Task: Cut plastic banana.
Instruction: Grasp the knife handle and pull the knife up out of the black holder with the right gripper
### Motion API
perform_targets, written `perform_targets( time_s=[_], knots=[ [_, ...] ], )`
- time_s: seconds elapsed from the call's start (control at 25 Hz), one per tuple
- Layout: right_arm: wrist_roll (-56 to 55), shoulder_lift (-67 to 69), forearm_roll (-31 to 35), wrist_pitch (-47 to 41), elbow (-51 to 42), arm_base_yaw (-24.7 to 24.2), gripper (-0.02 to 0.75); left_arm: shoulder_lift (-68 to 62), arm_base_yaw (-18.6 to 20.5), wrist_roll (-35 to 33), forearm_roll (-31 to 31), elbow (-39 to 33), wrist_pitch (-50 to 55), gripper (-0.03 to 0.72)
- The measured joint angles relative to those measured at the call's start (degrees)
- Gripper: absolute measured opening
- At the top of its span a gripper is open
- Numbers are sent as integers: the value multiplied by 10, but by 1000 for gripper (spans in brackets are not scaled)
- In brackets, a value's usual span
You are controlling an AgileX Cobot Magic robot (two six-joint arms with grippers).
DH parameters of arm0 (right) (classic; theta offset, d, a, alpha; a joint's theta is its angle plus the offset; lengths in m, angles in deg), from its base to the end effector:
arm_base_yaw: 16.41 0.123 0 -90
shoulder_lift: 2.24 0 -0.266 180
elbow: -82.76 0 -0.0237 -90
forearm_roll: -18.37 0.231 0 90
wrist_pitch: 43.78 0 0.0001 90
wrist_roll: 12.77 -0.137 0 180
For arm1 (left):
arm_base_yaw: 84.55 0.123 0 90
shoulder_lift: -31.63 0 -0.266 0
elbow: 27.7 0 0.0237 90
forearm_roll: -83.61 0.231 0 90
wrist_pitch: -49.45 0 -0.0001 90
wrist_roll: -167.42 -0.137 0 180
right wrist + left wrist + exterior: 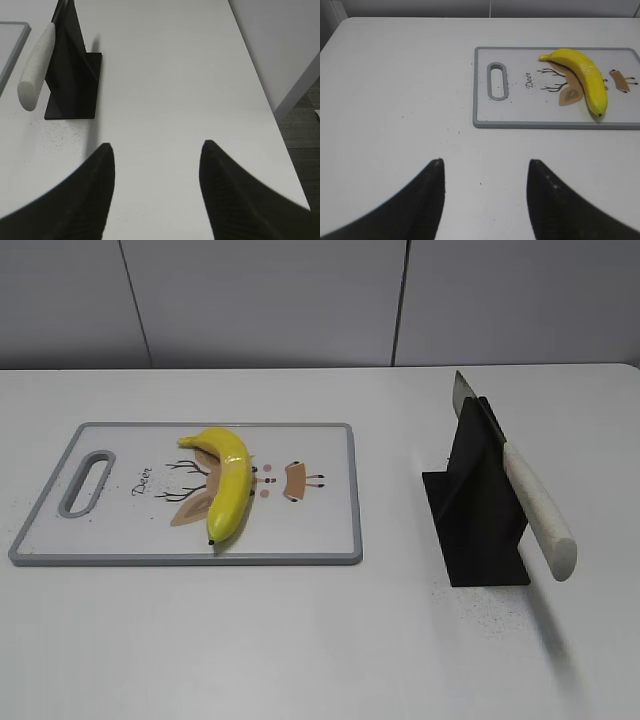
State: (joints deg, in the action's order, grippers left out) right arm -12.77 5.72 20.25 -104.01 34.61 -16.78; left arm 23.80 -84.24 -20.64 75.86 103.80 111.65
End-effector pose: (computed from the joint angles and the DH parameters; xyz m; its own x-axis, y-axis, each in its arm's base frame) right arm 0.0378 0.0037 0.2475 -0.4437 0.0192 -0.8960 -0.0118 0.9996 0.0272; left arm 0.0354 -0.0162 0.2424 -0.4652 0.0741 -0.8821 0.1360 0.9906 0.0116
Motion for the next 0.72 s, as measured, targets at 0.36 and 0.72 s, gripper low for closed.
perform_targets(
  time_s=[0.36, 0.72],
  knots=[
    [0, 0, 0, 0, 0, 0, 413, 0, 0, 0, 0, 0, 0, 499],
    [0, 0, 0, 0, 0, 0, 413, 0, 0, 0, 0, 0, 0, 499]
  ],
)
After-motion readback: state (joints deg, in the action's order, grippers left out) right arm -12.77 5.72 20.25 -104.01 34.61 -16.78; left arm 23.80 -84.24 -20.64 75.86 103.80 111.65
